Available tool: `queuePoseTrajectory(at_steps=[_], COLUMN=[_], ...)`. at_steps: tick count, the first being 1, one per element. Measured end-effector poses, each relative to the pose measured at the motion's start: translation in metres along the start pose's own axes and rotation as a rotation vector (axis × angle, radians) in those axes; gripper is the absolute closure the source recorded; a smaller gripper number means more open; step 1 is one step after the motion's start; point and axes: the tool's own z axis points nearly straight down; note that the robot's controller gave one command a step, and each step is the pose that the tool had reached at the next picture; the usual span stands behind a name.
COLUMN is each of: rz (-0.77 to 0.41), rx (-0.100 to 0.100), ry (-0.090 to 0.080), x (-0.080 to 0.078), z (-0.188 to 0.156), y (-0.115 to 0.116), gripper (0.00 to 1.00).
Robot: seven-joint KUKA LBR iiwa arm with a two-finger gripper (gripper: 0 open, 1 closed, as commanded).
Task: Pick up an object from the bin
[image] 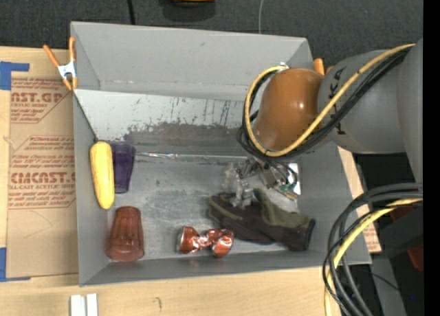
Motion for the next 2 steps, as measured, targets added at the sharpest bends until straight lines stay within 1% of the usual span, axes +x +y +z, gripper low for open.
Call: queuePoseTrajectory(at_steps=[1, 2], rz=[0.0, -0.09], rx=[0.0, 0.0], ry=[0.0, -0.001], x=[0.0, -0.005], z=[0.0, -0.032], y=[0.0, -0.012], gripper=[1.0, 1.0])
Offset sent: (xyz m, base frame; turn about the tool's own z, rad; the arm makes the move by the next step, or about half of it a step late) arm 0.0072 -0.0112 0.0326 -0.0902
